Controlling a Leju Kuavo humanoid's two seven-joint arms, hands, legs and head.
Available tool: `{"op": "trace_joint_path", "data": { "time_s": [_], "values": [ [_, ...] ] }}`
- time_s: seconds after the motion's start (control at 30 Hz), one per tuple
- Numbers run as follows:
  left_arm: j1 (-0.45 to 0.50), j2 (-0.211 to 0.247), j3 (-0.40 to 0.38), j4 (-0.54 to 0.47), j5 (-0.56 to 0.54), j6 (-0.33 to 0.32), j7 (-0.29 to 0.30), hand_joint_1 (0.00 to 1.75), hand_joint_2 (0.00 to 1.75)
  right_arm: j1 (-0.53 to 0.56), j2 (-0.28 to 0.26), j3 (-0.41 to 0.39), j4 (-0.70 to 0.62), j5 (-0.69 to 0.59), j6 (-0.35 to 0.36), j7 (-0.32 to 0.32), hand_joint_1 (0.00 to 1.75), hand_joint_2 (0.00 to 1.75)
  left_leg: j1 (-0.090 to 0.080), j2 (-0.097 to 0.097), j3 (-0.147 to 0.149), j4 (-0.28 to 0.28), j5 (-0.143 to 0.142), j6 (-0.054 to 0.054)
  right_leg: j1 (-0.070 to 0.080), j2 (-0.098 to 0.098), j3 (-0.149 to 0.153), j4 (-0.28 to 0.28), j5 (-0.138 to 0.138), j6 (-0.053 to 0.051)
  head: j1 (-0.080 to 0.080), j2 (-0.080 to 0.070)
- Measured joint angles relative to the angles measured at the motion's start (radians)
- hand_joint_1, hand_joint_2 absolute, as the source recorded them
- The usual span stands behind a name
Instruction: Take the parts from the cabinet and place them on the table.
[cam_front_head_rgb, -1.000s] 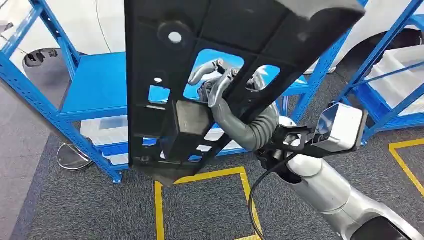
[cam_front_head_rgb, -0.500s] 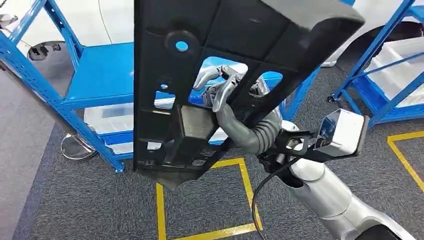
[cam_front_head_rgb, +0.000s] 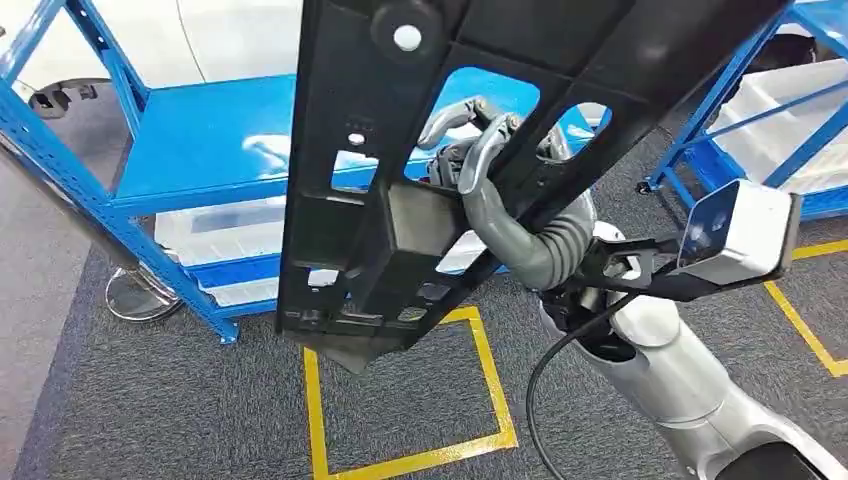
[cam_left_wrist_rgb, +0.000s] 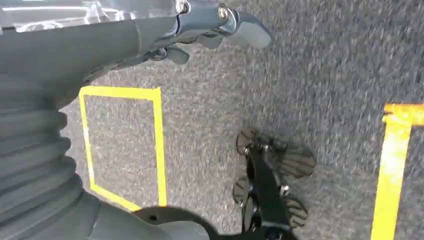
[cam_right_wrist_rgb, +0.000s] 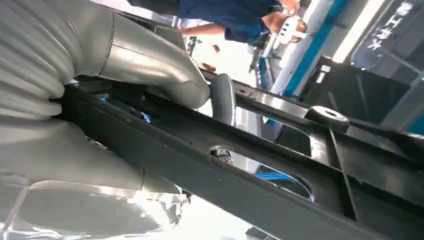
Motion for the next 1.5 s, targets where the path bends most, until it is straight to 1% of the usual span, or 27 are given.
{"op": "trace_joint_path", "data": {
  "time_s": [0.07, 0.13, 0.2, 0.23, 0.3, 0.33, 0.37, 0.5, 0.6, 0.67, 0.7, 0.73, 0.8, 0.83, 0.87, 1.0, 1.03, 1.07, 1.1, 1.17, 1.2, 1.23, 1.3, 1.33, 1.37, 1.4, 1.5],
  "values": [
    [-0.005, 0.001, 0.0, 0.0, 0.0, 0.003, -0.001, 0.0, 1.75, -0.004, -0.014, -0.01, -0.002, -0.001, 0.011, -0.005, 1.75, 1.75, 0.0, 0.019, 0.0, -0.004, 0.006, 0.014, -0.004, -0.022, -0.034, 0.069, -0.051, 0.004, 0.005, 0.0],
    [-0.005, 0.001, 0.002, 0.0, 0.004, 0.003, -0.001, 0.0, 1.75, 0.009, -0.023, -0.013, -0.005, 0.02, 0.023, -0.021, 1.75, 1.75, -0.004, 0.037, -0.002, -0.003, 0.006, 0.018, -0.004, -0.027, -0.114, 0.24, -0.127, 0.01, 0.005, 0.0],
    [-0.005, 0.001, 0.005, 0.0, 0.007, 0.005, 0.002, 0.0, 1.75, 0.046, -0.03, -0.023, -0.013, 0.065, 0.052, -0.042, 1.75, 1.75, -0.007, 0.054, -0.003, -0.002, 0.005, 0.019, -0.004, -0.029, -0.153, 0.32, -0.137, 0.01, 0.005, 0.0],
    [-0.006, 0.001, 0.006, 0.0, 0.007, 0.005, 0.005, 0.0, 1.75, 0.067, -0.032, -0.029, -0.019, 0.085, 0.066, -0.048, 1.75, 1.75, -0.008, 0.061, -0.003, -0.001, 0.004, 0.02, -0.004, -0.031, -0.136, 0.286, -0.108, 0.008, 0.005, 0.0],
    [-0.009, -0.002, 0.006, 0.0, -0.002, 0.005, 0.011, 0.0, 1.75, 0.092, -0.037, -0.042, -0.036, 0.128, 0.087, -0.053, 1.75, 1.75, -0.011, 0.077, -0.002, 0.004, 0.001, 0.02, -0.002, -0.047, -0.052, 0.119, -0.023, -0.001, 0.005, 0.0],
    [-0.01, -0.004, 0.006, 0.0, -0.007, 0.001, 0.013, 0.0, 1.75, 0.1, -0.04, -0.051, -0.048, 0.145, 0.091, -0.053, 1.75, 1.75, -0.013, 0.083, -0.002, 0.006, -0.002, 0.018, 0.003, -0.078, -0.011, 0.04, 0.005, -0.009, 0.005, 0.0],
    [-0.011, -0.005, 0.006, 0.0, -0.011, -0.001, 0.013, 0.0, 1.75, 0.107, -0.042, -0.059, -0.059, 0.154, 0.093, -0.052, 1.75, 1.75, -0.022, 0.089, -0.004, 0.01, -0.006, 0.012, 0.019, -0.113, 0.0, 0.007, -0.01, -0.014, 0.005, 0.0],
    [-0.018, -0.006, 0.002, 0.0, -0.029, -0.002, -0.002, 0.0, 1.75, 0.136, -0.048, -0.082, -0.104, 0.165, 0.1, -0.026, 1.75, 1.75, -0.026, 0.127, 0.002, 0.008, -0.01, -0.004, 0.013, -0.07, -0.008, 0.001, 0.0, -0.036, 0.003, 0.0],
    [-0.021, -0.008, -0.003, 0.0, -0.034, -0.004, -0.006, 0.0, 1.75, 0.142, -0.05, -0.088, -0.124, 0.165, 0.102, -0.019, 1.75, 1.75, -0.016, 0.051, -0.05, 0.136, -0.098, -0.016, 0.004, -0.046, -0.006, -0.006, 0.007, -0.048, 0.001, 0.0],
    [-0.018, -0.008, -0.003, 0.0, -0.034, -0.004, -0.012, 0.0, 1.75, 0.176, -0.051, -0.096, -0.132, 0.166, 0.109, -0.036, 1.75, 1.75, -0.014, 0.037, -0.122, 0.295, -0.164, -0.021, 0.005, -0.025, -0.006, -0.006, 0.008, -0.049, 0.002, 0.0],
    [-0.014, -0.008, -0.003, 0.0, -0.035, -0.004, -0.016, 0.0, 1.75, 0.209, -0.053, -0.103, -0.135, 0.178, 0.121, -0.06, 1.75, 1.75, -0.014, 0.037, -0.139, 0.332, -0.165, -0.021, 0.006, -0.016, -0.005, -0.006, 0.008, -0.049, 0.002, 0.0],
    [-0.011, -0.01, -0.003, 0.0, -0.037, -0.004, -0.021, 0.0, 1.75, 0.254, -0.053, -0.109, -0.136, 0.201, 0.139, -0.097, 1.75, 1.75, -0.014, 0.036, -0.132, 0.312, -0.139, -0.021, 0.006, -0.006, -0.003, -0.005, 0.008, -0.048, 0.002, 0.0],
    [-0.006, -0.012, -0.004, 0.0, -0.046, -0.005, -0.024, 0.0, 1.75, 0.312, -0.053, -0.113, -0.136, 0.253, 0.166, -0.158, 1.75, 1.75, -0.012, 0.028, -0.067, 0.167, -0.052, -0.017, 0.005, 0.016, -0.003, -0.001, 0.007, -0.047, 0.002, 0.0],
    [-0.004, -0.013, -0.005, 0.0, -0.053, -0.007, -0.026, 0.0, 1.75, 0.333, -0.051, -0.113, -0.139, 0.279, 0.172, -0.171, 1.75, 1.75, -0.008, -0.006, -0.018, 0.058, 0.0, -0.013, 0.004, 0.029, -0.004, 0.002, 0.006, -0.043, 0.002, 0.0],
    [-0.003, -0.013, -0.006, 0.0, -0.057, -0.014, -0.026, 0.0, 1.75, 0.348, -0.046, -0.113, -0.143, 0.296, 0.173, -0.169, 1.75, 1.75, -0.005, -0.059, -0.004, 0.027, -0.016, -0.009, 0.007, 0.038, -0.008, 0.004, 0.007, -0.037, 0.004, 0.0],
    [-0.002, -0.017, -0.015, 0.0, -0.071, -0.03, -0.025, 0.0, 1.75, 0.378, -0.027, -0.122, -0.171, 0.323, 0.173, -0.122, 1.75, 1.75, -0.011, -0.027, -0.001, 0.011, -0.008, 0.006, -0.002, 0.082, -0.024, 0.0, 0.022, -0.007, 0.002, 0.0],
    [-0.005, -0.023, -0.019, 0.0, -0.072, -0.033, -0.025, 0.0, 1.75, 0.382, -0.027, -0.127, -0.178, 0.323, 0.173, -0.114, 1.75, 1.75, -0.001, -0.01, 0.002, 0.0, 0.001, 0.016, -0.003, 0.057, -0.027, 0.01, 0.014, -0.005, 0.003, 0.0],
    [-0.005, -0.023, -0.022, 0.0, -0.073, -0.033, -0.025, 0.0, 1.75, 0.382, -0.027, -0.132, -0.184, 0.322, 0.173, -0.111, 1.75, 1.75, -0.003, -0.002, 0.003, -0.003, 0.003, 0.021, 0.003, 0.009, -0.04, 0.041, -0.011, 0.0, 0.007, 0.0],
    [-0.004, -0.023, -0.024, 0.0, -0.074, -0.036, -0.025, 0.0, 1.75, 0.383, -0.024, -0.135, -0.186, 0.322, 0.173, -0.111, 1.75, 1.75, -0.005, 0.011, 0.002, -0.003, 0.003, 0.027, 0.002, -0.015, -0.071, 0.104, -0.051, 0.003, 0.011, 0.0],
    [0.0, -0.023, -0.026, 0.0, -0.077, -0.041, -0.021, 0.0, 1.75, 0.386, -0.021, -0.14, -0.186, 0.322, 0.174, -0.11, 1.75, 1.75, -0.008, 0.038, -0.002, -0.002, 0.002, 0.027, -0.004, -0.028, -0.151, 0.278, -0.127, 0.011, 0.01, 0.0],
    [0.0, -0.024, -0.027, 0.0, -0.077, -0.042, -0.018, 0.0, 1.75, 0.388, -0.021, -0.142, -0.186, 0.321, 0.175, -0.11, 1.75, 1.75, -0.009, 0.053, -0.003, -0.002, 0.002, 0.027, -0.006, -0.029, -0.172, 0.327, -0.136, 0.014, 0.01, 0.0],
    [0.0, -0.026, -0.027, 0.0, -0.077, -0.042, -0.018, 0.0, 1.75, 0.389, -0.021, -0.145, -0.186, 0.32, 0.179, -0.111, 1.75, 1.75, -0.009, 0.065, -0.003, -0.002, 0.002, 0.027, -0.007, -0.031, -0.164, 0.316, -0.122, 0.015, 0.01, 0.0],
    [-0.003, -0.03, -0.028, 0.0, -0.079, -0.046, -0.018, 0.0, 1.75, 0.387, -0.021, -0.153, -0.186, 0.312, 0.184, -0.112, 1.75, 1.75, -0.009, 0.086, -0.001, -0.001, 0.001, 0.025, -0.006, -0.045, -0.081, 0.173, -0.051, 0.012, 0.011, 0.0],
    [-0.005, -0.034, -0.029, 0.0, -0.08, -0.048, -0.018, 0.0, 1.75, 0.384, -0.021, -0.158, -0.188, 0.307, 0.186, -0.111, 1.75, 1.75, -0.01, 0.095, 0.001, 0.001, -0.001, 0.022, -0.004, -0.069, -0.024, 0.074, -0.016, 0.007, 0.01, 0.0],
    [-0.006, -0.035, -0.029, 0.0, -0.081, -0.048, -0.018, 0.0, 1.75, 0.377, -0.021, -0.161, -0.192, 0.304, 0.189, -0.11, 1.75, 1.75, -0.014, 0.102, 0.001, 0.003, -0.004, 0.017, 0.003, -0.119, 0.012, 0.008, -0.016, -0.001, 0.011, 0.0],
    [-0.006, -0.037, -0.029, 0.0, -0.081, -0.048, -0.018, 0.0, 1.75, 0.372, -0.02, -0.161, -0.194, 0.303, 0.193, -0.109, 1.75, 1.75, -0.021, 0.111, -0.001, 0.009, -0.008, 0.01, 0.01, -0.11, 0.011, 0.0, -0.015, -0.012, 0.009, 0.0],
    [-0.006, -0.039, -0.03, 0.0, -0.082, -0.049, -0.017, 0.0, 1.75, 0.37, -0.019, -0.167, -0.199, 0.3, 0.193, -0.109, 1.75, 1.75, -0.018, 0.134, 0.003, 0.005, -0.008, -0.001, 0.015, -0.085, 0.003, 0.002, -0.013, -0.023, 0.006, 0.0]
  ]
}}
